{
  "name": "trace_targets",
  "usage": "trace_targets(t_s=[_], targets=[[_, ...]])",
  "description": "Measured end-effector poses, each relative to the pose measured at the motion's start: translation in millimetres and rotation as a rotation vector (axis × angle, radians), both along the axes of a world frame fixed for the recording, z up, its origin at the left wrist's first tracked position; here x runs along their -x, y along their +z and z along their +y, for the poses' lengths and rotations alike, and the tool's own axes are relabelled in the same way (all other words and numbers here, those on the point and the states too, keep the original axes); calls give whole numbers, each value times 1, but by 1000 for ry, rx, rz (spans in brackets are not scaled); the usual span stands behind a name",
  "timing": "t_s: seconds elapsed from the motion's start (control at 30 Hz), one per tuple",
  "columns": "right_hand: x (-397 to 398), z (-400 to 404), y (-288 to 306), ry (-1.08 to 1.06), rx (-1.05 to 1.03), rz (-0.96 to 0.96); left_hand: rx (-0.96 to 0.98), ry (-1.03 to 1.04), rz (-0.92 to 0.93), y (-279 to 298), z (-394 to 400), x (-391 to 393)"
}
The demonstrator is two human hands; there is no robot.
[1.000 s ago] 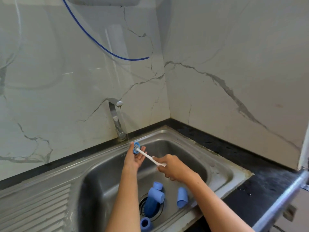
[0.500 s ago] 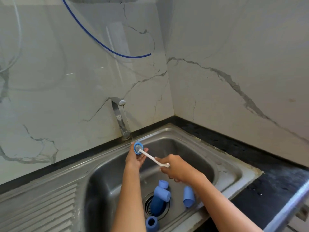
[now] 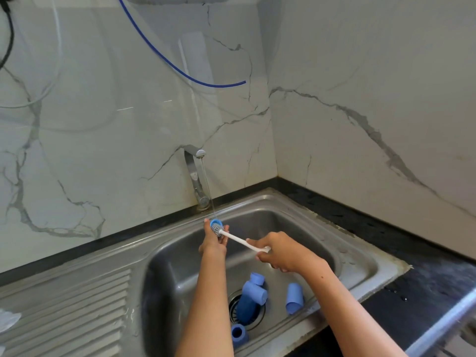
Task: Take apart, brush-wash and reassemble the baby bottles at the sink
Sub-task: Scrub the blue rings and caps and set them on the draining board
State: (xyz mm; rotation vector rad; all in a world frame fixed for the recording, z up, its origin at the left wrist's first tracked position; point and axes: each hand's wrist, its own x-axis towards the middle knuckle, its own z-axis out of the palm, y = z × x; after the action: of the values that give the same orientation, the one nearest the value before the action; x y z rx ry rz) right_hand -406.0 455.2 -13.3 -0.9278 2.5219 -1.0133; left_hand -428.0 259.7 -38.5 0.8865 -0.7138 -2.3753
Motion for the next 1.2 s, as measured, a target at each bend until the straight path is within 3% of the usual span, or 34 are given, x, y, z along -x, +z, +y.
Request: trace_targets(t_s=[0.33,0.47,0.67,0.9,1.07,1.2], targets=[[5,7,-2,-18,108,-136,-136,-25,143,5,6,2],[2,10,0,-10,92,-82,-142,-7,171,5,8,1],[-1,20,5,-33,24,69,-63,131,45,5,2,-2],[-5,17,4,-22,32,31,-92,-126,86,9,5,1],[-3,17,3,13,74,-124,-199,-174,83,2,-4,2],[-2,18,4,-6,60,-79,-192,-186,63,-4,-7,6]])
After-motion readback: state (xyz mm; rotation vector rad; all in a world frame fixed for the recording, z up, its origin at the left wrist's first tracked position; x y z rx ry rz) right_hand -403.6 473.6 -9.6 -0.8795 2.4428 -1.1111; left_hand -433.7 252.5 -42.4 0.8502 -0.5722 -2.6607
